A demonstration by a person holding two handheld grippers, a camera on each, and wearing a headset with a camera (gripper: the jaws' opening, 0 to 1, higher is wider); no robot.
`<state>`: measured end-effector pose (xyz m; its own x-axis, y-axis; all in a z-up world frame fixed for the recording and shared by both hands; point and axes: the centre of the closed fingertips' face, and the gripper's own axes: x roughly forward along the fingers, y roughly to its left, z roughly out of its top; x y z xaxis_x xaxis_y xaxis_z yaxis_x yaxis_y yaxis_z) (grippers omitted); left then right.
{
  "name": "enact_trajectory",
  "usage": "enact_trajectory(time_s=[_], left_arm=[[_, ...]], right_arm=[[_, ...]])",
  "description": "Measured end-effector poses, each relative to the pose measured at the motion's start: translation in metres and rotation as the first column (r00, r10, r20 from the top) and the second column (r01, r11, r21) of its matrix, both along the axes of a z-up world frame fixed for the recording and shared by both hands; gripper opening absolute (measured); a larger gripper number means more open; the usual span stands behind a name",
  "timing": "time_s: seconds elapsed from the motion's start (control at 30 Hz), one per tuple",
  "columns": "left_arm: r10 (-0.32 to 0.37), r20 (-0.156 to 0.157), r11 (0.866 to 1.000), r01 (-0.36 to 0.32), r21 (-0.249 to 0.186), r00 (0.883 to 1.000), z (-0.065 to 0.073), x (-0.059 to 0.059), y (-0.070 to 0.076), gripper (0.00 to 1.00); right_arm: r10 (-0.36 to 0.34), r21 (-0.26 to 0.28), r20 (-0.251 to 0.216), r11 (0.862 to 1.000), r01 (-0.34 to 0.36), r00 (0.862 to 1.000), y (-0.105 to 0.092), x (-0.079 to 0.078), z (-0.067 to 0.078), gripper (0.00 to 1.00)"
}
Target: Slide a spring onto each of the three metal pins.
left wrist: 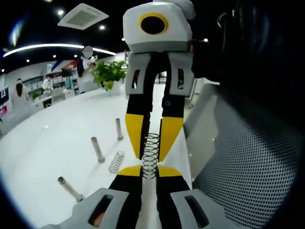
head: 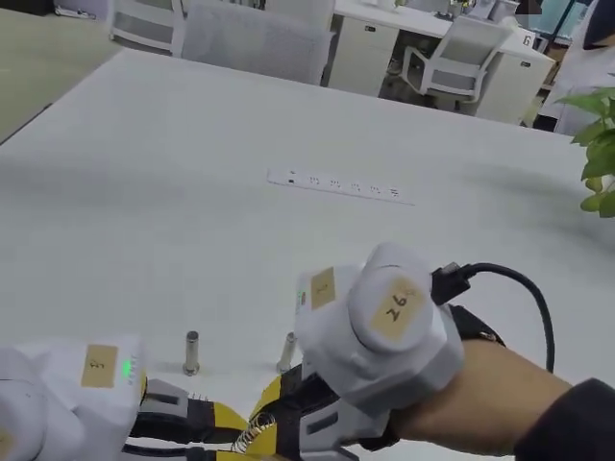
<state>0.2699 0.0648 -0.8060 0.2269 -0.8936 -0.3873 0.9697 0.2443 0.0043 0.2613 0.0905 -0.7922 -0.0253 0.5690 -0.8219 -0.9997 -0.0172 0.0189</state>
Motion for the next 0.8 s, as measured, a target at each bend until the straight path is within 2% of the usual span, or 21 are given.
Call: enact_trajectory(time_s=[0.27, 0.47, 0.8], left_arm=[[-0.001, 0.003, 1.000, 0.001, 0.010, 1.000, -0.002, 0.000, 0.000, 0.02], [0.016, -0.015, 1.000, -0.016, -0.003, 1.000, -0.002, 0.002, 0.000, 0.04], [0.071, -0.039, 0.997, -0.072, -0.022, 0.997, -0.002, 0.009, 0.008, 0.15]], right_arm=[[-0.002, -0.009, -0.003, 1.000, 0.002, 1.000, -0.002, 0.000, -0.002, 0.08], [-0.010, -0.013, -0.001, 1.000, 0.010, 1.000, -0.003, 0.002, -0.002, 0.08], [-0.045, -0.026, 0.010, 0.999, 0.046, 0.999, -0.013, 0.011, -0.001, 0.08]])
